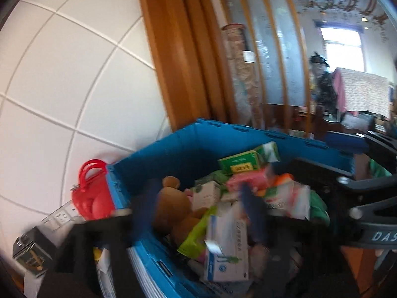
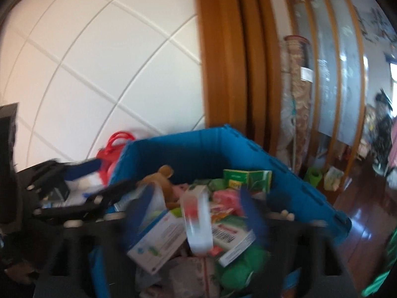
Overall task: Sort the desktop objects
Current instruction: 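Carry the pill bottle and white box into the blue crate and release, then move both tools back toward the items on the bed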
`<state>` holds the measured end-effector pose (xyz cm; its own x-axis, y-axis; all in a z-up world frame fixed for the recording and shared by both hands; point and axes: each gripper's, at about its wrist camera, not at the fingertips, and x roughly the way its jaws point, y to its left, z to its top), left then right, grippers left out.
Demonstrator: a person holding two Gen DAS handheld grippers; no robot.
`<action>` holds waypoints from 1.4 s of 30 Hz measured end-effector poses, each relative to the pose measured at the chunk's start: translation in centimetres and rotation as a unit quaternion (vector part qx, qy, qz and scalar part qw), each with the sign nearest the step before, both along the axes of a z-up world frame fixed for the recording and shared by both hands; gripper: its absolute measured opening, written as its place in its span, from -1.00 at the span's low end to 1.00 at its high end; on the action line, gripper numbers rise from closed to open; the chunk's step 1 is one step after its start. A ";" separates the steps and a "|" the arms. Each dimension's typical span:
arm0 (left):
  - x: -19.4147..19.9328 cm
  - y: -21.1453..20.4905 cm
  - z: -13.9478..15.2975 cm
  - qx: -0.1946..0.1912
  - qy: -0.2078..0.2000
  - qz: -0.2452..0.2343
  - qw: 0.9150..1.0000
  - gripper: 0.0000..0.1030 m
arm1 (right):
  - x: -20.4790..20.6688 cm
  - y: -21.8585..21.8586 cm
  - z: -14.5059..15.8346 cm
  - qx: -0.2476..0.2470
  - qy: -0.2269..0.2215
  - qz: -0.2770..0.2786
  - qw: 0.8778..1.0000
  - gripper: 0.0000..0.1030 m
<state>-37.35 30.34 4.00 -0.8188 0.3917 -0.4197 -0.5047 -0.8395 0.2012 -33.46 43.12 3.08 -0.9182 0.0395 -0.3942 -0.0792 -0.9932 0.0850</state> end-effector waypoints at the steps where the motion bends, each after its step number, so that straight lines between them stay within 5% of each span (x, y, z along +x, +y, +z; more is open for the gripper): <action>1: 0.1 -0.1 0.2 0.000 0.013 0.013 1.000 0.70 | 0.0 0.4 -0.2 -0.006 0.001 0.000 1.000 0.57; 4: 0.2 -0.7 0.3 0.002 0.027 0.037 0.999 0.89 | -0.1 1.3 -0.3 -0.019 0.007 0.003 1.000 0.57; 12: 0.7 -4.5 0.2 0.024 0.032 0.076 0.996 0.90 | 0.1 -0.9 0.1 -0.037 0.018 0.030 0.999 0.66; 19: 2.3 -16.2 -2.6 0.045 0.020 0.152 0.987 0.90 | -0.1 -8.6 0.8 -0.044 0.030 0.102 0.993 0.82; 26: 2.1 -31.0 -7.0 0.009 -0.004 0.253 0.967 0.91 | -3.9 -22.6 -1.3 -0.023 -0.009 0.178 0.984 0.82; 31: 0.6 -40.7 -10.8 -0.014 -0.032 0.317 0.948 0.91 | -8.6 -30.5 -6.2 -0.029 -0.045 0.195 0.979 0.82; 36: -2.7 -45.5 -14.0 -0.016 -0.060 0.343 0.937 0.91 | -16.0 -35.8 -13.2 -0.028 -0.127 0.195 0.972 0.82; 40: -6.1 -46.9 -16.6 -0.004 -0.080 0.338 0.938 0.91 | -23.8 -38.4 -19.7 -0.034 -0.221 0.166 0.960 0.78; 42: -8.2 -47.3 -18.4 -0.003 -0.087 0.333 0.939 0.91 | -28.0 -39.2 -23.6 -0.044 -0.267 0.146 0.952 0.60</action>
<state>-45.54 -17.00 -14.37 -0.7999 -0.1861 -0.5705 0.1067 -0.9797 0.1699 -61.41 3.88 -20.56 -0.5524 -0.2407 -0.7980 0.1438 -0.9706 0.1932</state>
